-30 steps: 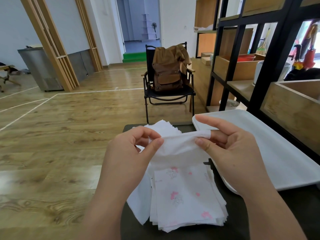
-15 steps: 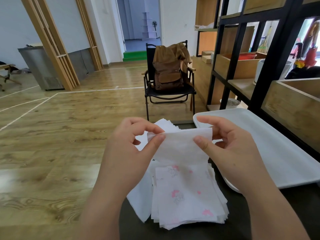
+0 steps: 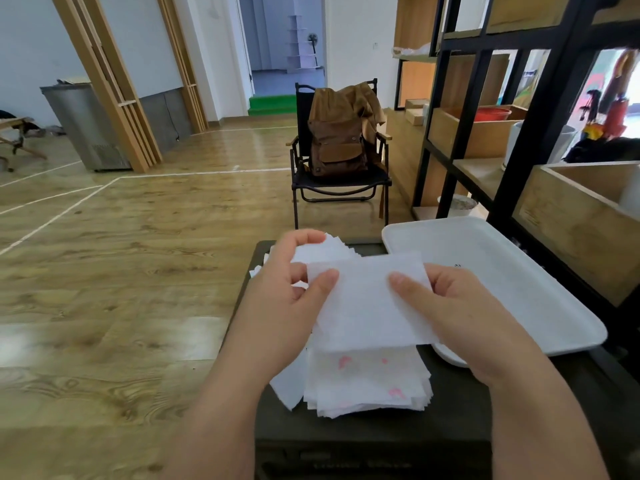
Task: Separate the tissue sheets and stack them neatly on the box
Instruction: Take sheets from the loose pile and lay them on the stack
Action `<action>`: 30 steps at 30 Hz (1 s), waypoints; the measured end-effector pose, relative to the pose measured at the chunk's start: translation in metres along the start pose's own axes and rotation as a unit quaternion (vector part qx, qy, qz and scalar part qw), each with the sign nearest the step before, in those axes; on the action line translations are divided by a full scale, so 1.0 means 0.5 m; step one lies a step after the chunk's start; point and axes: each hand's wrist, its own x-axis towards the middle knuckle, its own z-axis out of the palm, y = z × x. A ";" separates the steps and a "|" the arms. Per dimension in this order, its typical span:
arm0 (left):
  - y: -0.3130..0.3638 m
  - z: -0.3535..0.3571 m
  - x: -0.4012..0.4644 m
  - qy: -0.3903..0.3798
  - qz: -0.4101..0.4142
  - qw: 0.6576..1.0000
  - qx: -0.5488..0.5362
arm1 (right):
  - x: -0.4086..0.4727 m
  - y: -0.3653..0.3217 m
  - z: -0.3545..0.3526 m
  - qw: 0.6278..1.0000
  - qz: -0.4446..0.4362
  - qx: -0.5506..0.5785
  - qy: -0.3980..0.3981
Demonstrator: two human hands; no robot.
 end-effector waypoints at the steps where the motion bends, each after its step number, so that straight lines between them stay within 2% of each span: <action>1: -0.008 0.001 -0.001 -0.010 -0.032 0.999 0.033 | 0.002 0.006 -0.001 0.998 0.048 -0.030 -0.011; 4: -0.027 0.008 0.004 -0.044 -0.109 0.986 0.119 | 0.013 0.012 -0.003 0.985 0.127 -0.109 -0.040; 7: -0.035 0.014 0.016 -0.060 -0.129 0.971 0.193 | 0.028 0.002 -0.002 0.977 0.129 -0.167 -0.040; 9: -0.036 0.015 0.019 -0.051 -0.131 0.969 0.205 | 0.028 0.003 0.001 0.976 0.131 -0.173 -0.030; 15: -0.051 0.022 -0.022 -0.006 -0.141 0.984 0.113 | -0.019 0.041 0.023 0.988 0.116 -0.100 0.029; 18: -0.048 0.021 -0.047 0.014 -0.110 0.992 0.064 | -0.040 0.051 0.024 0.992 0.104 -0.057 0.043; 21: -0.037 0.021 -0.064 0.009 -0.066 0.996 0.058 | -0.050 0.050 0.017 0.993 0.096 -0.047 0.053; 24: -0.041 0.033 -0.066 0.011 -0.072 0.995 0.062 | -0.047 0.049 0.011 0.991 0.102 -0.055 0.064; 26: -0.053 0.043 -0.063 0.018 -0.099 0.992 0.078 | -0.043 0.056 0.014 0.986 0.113 -0.103 0.066; 29: -0.071 0.051 -0.065 0.037 -0.133 0.982 0.127 | -0.040 0.076 0.026 0.950 0.111 -0.278 0.092; 30: -0.077 0.047 -0.066 0.054 -0.131 0.980 0.141 | -0.042 0.082 0.032 0.941 0.105 -0.304 0.104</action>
